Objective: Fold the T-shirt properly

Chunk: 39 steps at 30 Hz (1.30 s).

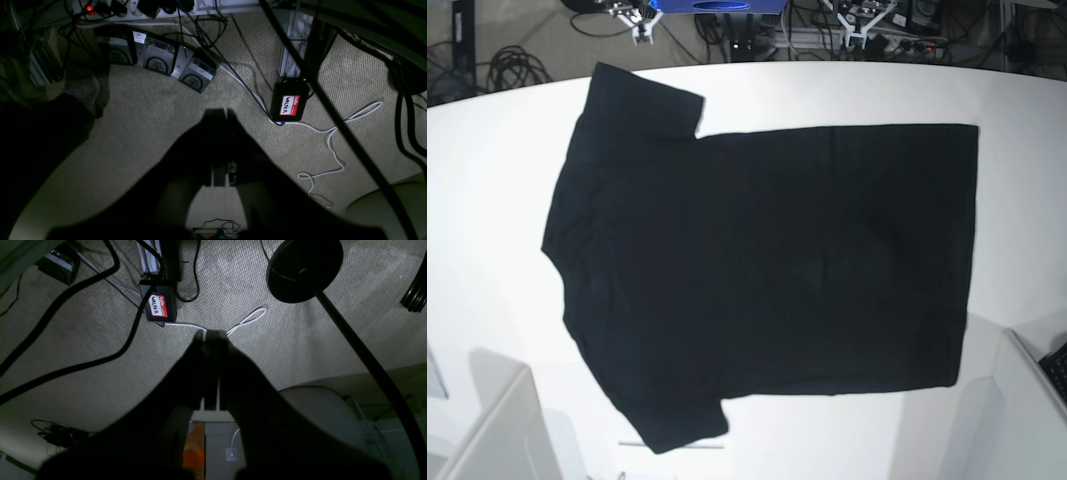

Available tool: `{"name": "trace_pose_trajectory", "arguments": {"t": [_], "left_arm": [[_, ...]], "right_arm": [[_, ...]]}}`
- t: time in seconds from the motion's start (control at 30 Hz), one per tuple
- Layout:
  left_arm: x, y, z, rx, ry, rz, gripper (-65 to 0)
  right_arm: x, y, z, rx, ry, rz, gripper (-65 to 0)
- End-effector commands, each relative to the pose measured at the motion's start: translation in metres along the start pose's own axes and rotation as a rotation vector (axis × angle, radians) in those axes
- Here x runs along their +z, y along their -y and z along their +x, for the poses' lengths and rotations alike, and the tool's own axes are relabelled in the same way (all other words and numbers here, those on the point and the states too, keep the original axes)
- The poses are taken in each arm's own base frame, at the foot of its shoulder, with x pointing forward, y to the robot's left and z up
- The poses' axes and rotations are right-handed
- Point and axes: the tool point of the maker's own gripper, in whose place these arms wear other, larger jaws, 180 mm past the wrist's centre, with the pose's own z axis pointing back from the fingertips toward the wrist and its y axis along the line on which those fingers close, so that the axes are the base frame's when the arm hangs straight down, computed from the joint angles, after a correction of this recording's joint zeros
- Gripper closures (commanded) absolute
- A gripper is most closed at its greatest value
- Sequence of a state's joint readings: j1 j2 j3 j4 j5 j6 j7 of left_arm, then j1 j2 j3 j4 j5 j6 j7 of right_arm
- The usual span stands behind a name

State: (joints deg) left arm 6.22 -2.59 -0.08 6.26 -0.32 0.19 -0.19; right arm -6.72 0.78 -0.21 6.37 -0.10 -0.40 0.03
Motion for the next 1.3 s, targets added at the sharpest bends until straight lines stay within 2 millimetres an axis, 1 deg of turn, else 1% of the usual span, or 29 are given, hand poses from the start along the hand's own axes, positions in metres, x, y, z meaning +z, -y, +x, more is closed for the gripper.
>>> {"name": "trace_pose_trajectory", "arguments": {"t": [0.0,0.07,0.13,0.17,0.2,0.23,0.27,0.3,0.37,0.47,0.5,0.6,0.67,0.73,0.77,0.83,0.87,0.93,1.03,1.1,1.17,1.27], "left_arm": [[0.001,-0.002,-0.013,0.0,-0.022,0.006,0.0],[0.001,-0.003,-0.014,-0.002,-0.009,0.007,0.0],[0.004,-0.002,-0.021,-0.006,0.011,0.005,0.0],[0.006,-0.001,-0.026,-0.008,0.02,0.004,0.0],[0.008,-0.002,-0.026,-0.011,0.037,0.004,0.0],[0.012,-0.001,-0.034,-0.014,0.045,0.002,0.0],[0.015,-0.001,-0.036,-0.017,0.064,0.002,0.0],[0.019,-0.005,-0.038,-0.023,0.082,0.008,0.0],[0.029,-0.013,-0.047,-0.038,0.109,0.017,0.0],[0.046,-0.011,-0.05,-0.05,0.164,0.01,0.0],[0.054,-0.017,-0.051,-0.062,0.183,0.016,0.0],[0.073,-0.024,-0.054,-0.085,0.227,0.022,0.0],[0.086,-0.034,-0.055,-0.108,0.253,0.03,0.0],[0.1,-0.042,-0.055,-0.101,0.279,0.04,0.0],[0.107,-0.051,-0.054,-0.065,0.293,0.057,0.0],[0.124,-0.077,-0.049,0.042,0.334,0.106,0.0],[0.133,-0.086,-0.047,0.076,0.352,0.123,0.0],[0.153,-0.106,-0.038,0.12,0.401,0.161,0.0],[0.185,-0.121,-0.021,0.116,0.479,0.199,0.0],[0.205,-0.125,-0.011,0.101,0.524,0.209,0.0],[0.223,-0.126,0.0,0.09,0.568,0.213,0.0],[0.248,-0.141,0.012,0.082,0.624,0.255,0.0]], "right_arm": [[0.0,0.001,-0.003,-0.008,0.0,0.0,0.0],[0.001,0.001,-0.008,-0.009,0.014,-0.001,0.0],[0.003,0.001,-0.008,-0.01,0.043,-0.002,0.0],[0.004,0.002,-0.013,-0.009,0.055,-0.003,0.0],[0.006,0.002,-0.016,-0.008,0.064,-0.005,0.0],[0.008,0.008,-0.02,-0.005,0.073,-0.014,0.0],[0.009,0.012,-0.026,-0.004,0.072,-0.02,0.0],[0.012,0.014,-0.032,-0.013,0.067,-0.025,0.0],[0.017,0.026,-0.041,-0.078,0.053,-0.047,0.0],[0.029,0.045,-0.047,-0.152,0.06,-0.085,0.0],[0.034,0.051,-0.047,-0.165,0.071,-0.098,0.0],[0.049,0.06,-0.048,-0.17,0.104,-0.121,0.0],[0.061,0.064,-0.05,-0.165,0.121,-0.132,0.0],[0.074,0.069,-0.047,-0.159,0.142,-0.142,0.0],[0.08,0.071,-0.045,-0.157,0.151,-0.148,0.0],[0.094,0.073,-0.039,-0.149,0.179,-0.156,0.0],[0.1,0.074,-0.038,-0.146,0.185,-0.159,0.0],[0.115,0.077,-0.029,-0.139,0.219,-0.168,0.0],[0.138,0.08,-0.013,-0.132,0.266,-0.179,0.0],[0.156,0.082,0.0,-0.163,0.302,-0.19,0.0],[0.178,0.095,0.016,-0.21,0.355,-0.225,0.0],[0.21,0.112,0.039,-0.243,0.437,-0.272,0.0]]}}
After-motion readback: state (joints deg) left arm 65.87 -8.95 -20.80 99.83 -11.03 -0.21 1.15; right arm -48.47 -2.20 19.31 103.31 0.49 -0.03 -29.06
